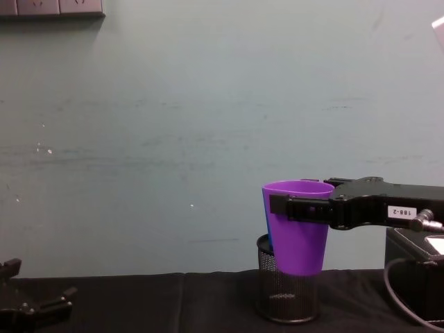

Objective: Pick up one cup with a gripper and tap it against the other cup.

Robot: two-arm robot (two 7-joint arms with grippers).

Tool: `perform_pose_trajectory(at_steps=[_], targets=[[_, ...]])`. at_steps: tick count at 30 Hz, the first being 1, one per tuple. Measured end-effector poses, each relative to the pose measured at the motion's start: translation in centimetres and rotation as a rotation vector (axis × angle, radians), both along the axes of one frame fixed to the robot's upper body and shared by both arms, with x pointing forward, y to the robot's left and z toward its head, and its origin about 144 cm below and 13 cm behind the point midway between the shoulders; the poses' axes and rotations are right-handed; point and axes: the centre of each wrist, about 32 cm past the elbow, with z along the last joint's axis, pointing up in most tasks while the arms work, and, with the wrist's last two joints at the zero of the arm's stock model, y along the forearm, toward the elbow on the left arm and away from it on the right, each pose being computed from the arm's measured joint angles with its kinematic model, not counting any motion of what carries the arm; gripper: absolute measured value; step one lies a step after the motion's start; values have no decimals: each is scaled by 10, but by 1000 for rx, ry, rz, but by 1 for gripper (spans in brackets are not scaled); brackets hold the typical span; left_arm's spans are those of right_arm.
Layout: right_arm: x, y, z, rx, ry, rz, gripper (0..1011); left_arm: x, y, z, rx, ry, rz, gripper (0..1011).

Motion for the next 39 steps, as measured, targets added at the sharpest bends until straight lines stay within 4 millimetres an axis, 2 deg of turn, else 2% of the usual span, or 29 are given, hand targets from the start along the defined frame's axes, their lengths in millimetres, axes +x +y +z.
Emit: perform_pose_trajectory(at_steps=[39], targets=[[0,0,0,0,0,0,724,0,0,0,0,0,0,1000]])
